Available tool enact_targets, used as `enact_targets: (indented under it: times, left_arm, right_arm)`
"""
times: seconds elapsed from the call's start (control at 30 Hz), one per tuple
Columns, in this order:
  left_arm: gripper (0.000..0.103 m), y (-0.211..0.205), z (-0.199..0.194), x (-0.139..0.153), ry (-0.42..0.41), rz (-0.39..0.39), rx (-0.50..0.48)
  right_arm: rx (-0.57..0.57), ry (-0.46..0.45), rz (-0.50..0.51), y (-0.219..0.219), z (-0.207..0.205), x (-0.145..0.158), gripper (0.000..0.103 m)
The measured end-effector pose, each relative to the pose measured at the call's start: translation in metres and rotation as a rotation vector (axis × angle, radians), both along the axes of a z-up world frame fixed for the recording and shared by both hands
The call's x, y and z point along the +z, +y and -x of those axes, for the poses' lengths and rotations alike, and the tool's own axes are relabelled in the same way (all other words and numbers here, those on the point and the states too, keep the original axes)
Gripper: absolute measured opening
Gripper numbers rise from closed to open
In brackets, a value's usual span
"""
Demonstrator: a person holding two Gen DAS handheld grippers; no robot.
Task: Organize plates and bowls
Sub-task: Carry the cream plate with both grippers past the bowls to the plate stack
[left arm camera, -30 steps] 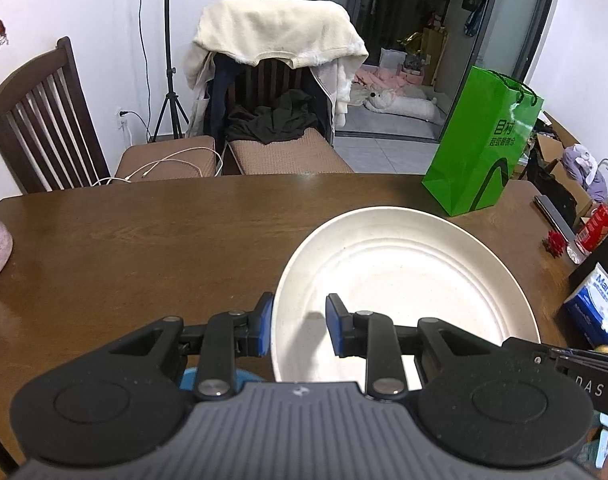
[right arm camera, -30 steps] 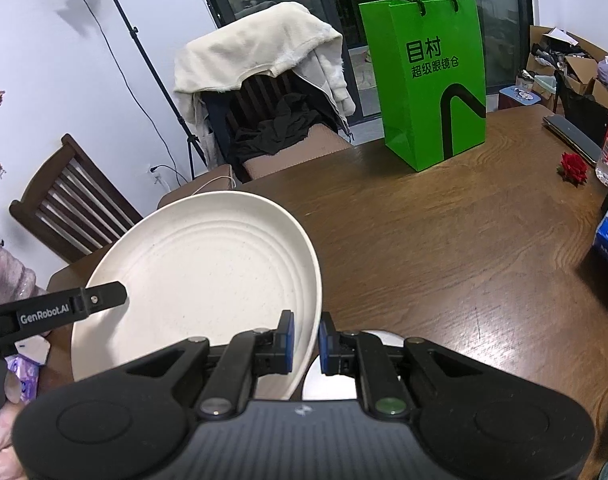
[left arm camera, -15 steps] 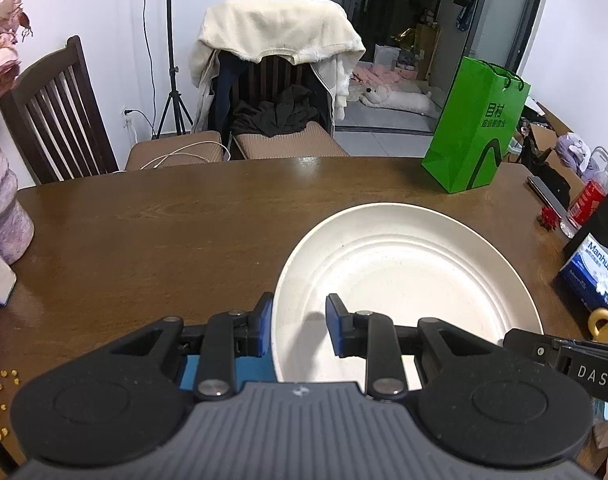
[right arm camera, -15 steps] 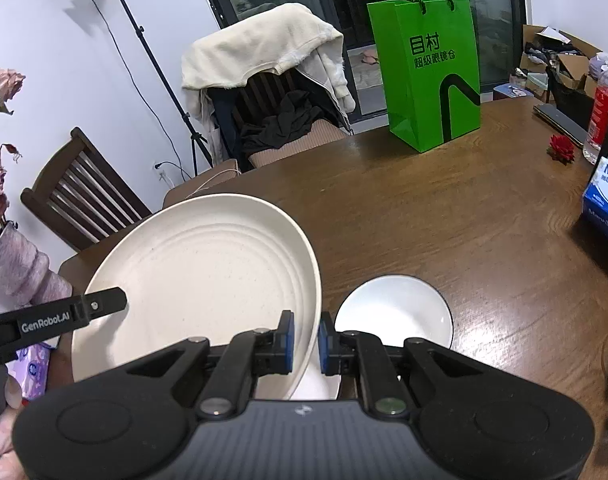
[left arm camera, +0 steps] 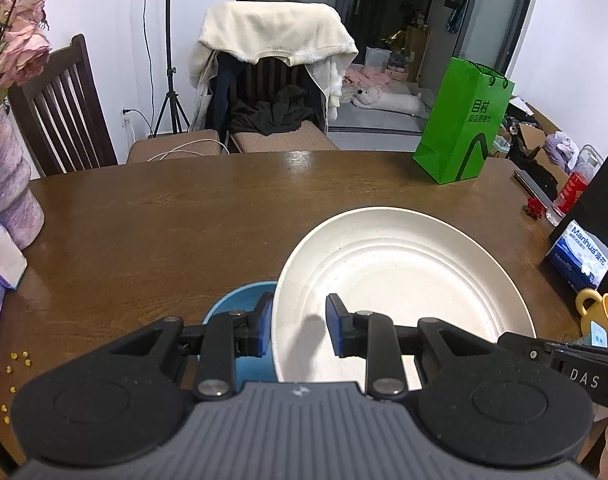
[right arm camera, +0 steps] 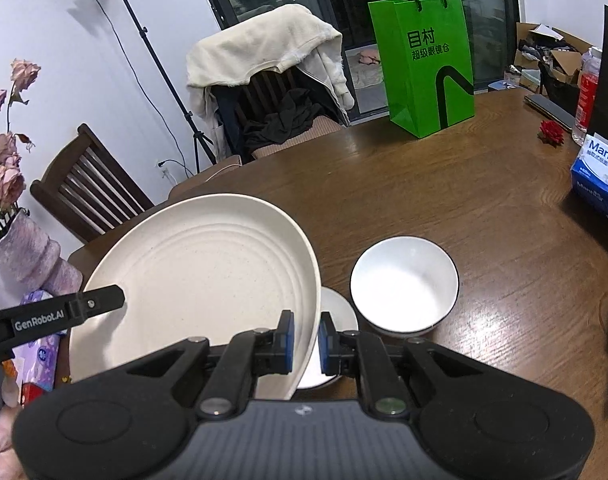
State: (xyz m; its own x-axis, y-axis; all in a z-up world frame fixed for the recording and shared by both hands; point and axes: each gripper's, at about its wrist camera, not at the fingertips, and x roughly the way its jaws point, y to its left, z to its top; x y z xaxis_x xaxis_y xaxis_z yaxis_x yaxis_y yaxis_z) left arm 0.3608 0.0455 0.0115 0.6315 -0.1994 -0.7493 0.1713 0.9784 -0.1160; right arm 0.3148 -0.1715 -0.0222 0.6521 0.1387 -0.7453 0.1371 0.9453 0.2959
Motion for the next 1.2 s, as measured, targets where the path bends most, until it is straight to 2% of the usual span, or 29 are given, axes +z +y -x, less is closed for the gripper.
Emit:
enact_targets:
  times: [0.47,1.2]
  left_arm:
    - [0.028,0.016,0.03,-0.001,0.003,0.008,-0.007]
    - [0.028,0.029,0.071,-0.019,0.022,0.018,-0.036]
  right_arm:
    - [0.005,0.006,0.005,0.016,0.033,-0.004,0.013]
    - [0.0,0.028,0.021,0.03,0.077,-0.02,0.013]
